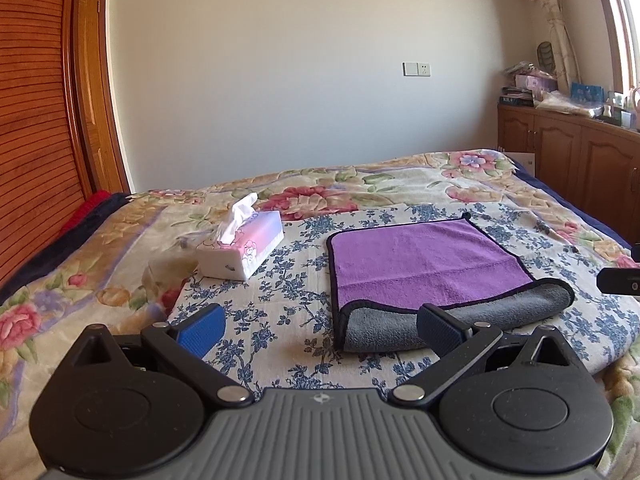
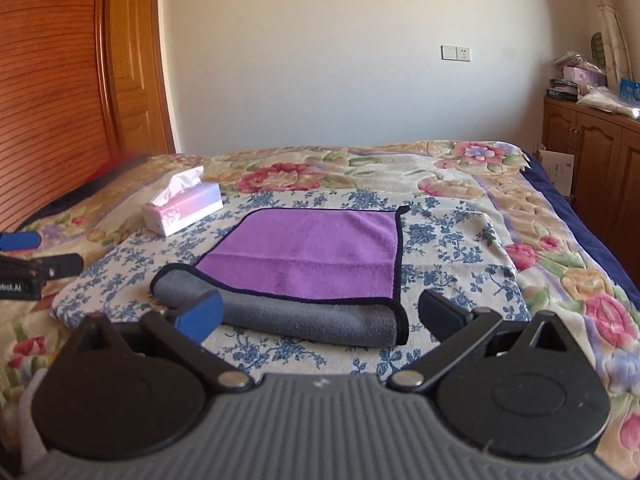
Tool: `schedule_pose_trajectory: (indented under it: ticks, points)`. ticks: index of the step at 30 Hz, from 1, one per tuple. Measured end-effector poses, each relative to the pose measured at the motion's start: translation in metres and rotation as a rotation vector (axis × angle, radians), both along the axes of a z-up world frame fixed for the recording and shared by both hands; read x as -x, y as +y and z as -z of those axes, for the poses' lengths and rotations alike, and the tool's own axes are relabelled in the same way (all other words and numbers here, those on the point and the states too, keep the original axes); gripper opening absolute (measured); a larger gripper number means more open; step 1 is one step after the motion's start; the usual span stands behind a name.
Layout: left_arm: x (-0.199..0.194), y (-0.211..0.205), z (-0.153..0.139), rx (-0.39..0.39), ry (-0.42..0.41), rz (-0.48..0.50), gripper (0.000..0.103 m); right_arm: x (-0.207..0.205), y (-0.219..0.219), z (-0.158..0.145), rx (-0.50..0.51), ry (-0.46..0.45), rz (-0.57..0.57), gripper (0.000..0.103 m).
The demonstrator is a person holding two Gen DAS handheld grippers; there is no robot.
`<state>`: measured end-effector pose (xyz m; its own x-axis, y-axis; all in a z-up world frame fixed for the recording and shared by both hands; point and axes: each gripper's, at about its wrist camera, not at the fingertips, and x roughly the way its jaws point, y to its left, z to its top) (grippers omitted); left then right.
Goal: Fold towel
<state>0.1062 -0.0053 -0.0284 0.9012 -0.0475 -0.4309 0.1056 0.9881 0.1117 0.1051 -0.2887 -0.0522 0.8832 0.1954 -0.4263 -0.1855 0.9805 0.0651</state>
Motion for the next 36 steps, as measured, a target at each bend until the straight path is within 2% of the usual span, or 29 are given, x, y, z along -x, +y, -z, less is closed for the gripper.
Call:
schedule_pose_trajectory:
  ticks: [10, 22, 31, 36]
  points:
    - [-0.028, 0.004, 0.009, 0.030, 0.037, 0.032, 0.099, -0.025, 0.000, 0.006, 0.014, 0.021, -0.029, 0.103]
    - [-0.063, 0.005, 0.029, 0.065, 0.107, 0.083, 0.088, -0.052, -0.007, 0.015, -0.021, 0.055, -0.053, 0.103]
    - [-0.092, 0.006, 0.042, 0.073, 0.143, 0.080, 0.084, -0.070, -0.010, 0.024, -0.005, 0.086, -0.058, 0.103]
    - [-0.106, 0.006, 0.048, 0.085, 0.163, 0.087, 0.079, -0.081, -0.013, 0.031, 0.006, 0.124, -0.045, 0.103]
